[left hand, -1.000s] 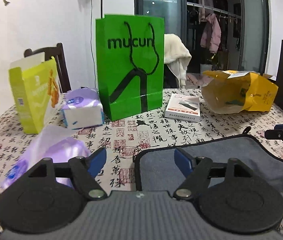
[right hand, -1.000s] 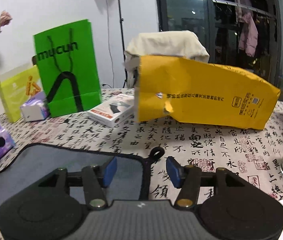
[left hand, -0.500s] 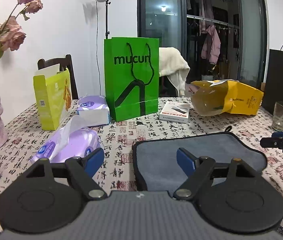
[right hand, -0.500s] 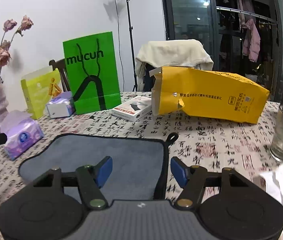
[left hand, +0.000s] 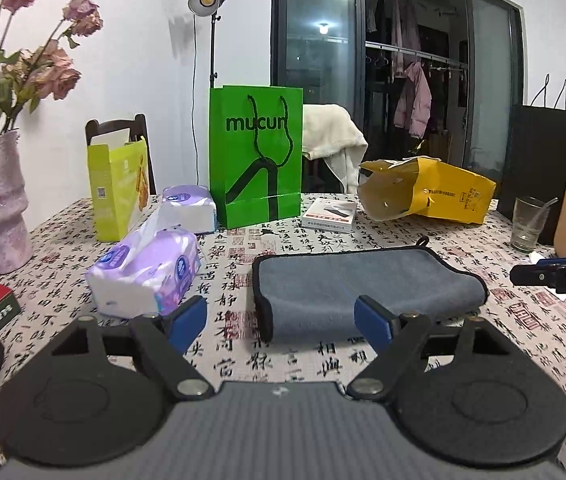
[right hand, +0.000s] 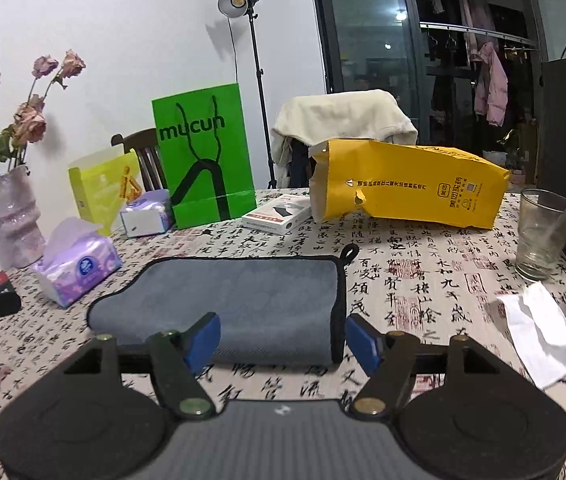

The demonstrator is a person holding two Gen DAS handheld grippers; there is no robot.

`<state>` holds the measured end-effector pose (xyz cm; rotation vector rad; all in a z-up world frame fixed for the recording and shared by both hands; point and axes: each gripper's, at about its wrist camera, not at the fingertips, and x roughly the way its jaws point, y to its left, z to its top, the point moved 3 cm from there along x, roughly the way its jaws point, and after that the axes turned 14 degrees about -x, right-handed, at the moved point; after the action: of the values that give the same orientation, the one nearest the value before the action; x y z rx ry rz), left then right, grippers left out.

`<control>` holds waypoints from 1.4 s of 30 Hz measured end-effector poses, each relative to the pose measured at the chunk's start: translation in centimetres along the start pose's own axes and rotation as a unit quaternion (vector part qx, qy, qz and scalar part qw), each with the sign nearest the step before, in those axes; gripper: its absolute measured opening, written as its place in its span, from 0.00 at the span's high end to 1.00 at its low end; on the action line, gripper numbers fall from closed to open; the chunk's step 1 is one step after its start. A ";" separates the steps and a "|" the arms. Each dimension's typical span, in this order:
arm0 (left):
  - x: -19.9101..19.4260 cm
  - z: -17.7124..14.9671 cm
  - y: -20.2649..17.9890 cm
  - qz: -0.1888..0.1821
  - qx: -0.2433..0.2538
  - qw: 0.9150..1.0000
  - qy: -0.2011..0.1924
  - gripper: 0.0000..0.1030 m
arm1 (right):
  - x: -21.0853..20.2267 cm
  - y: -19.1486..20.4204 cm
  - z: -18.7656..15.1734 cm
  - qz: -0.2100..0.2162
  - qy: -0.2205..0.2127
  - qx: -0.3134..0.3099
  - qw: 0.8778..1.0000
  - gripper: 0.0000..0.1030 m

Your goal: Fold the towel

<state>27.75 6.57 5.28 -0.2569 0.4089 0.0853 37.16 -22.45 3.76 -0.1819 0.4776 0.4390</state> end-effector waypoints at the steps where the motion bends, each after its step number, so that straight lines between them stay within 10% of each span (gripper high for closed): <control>1: -0.5 -0.2 0.1 0.000 -0.001 1.000 -0.002 0.19 | -0.5 0.3 -0.2 0.000 -0.002 0.000 1.000 0.33; 42: -16.8 -11.3 0.2 0.015 0.029 0.999 -0.041 0.00 | -18.1 11.4 -11.0 -0.012 -0.028 -0.026 0.999 0.08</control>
<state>8.02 3.28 2.04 -0.1891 0.3325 0.1131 13.18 -21.83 2.06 -0.2250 0.4085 0.4319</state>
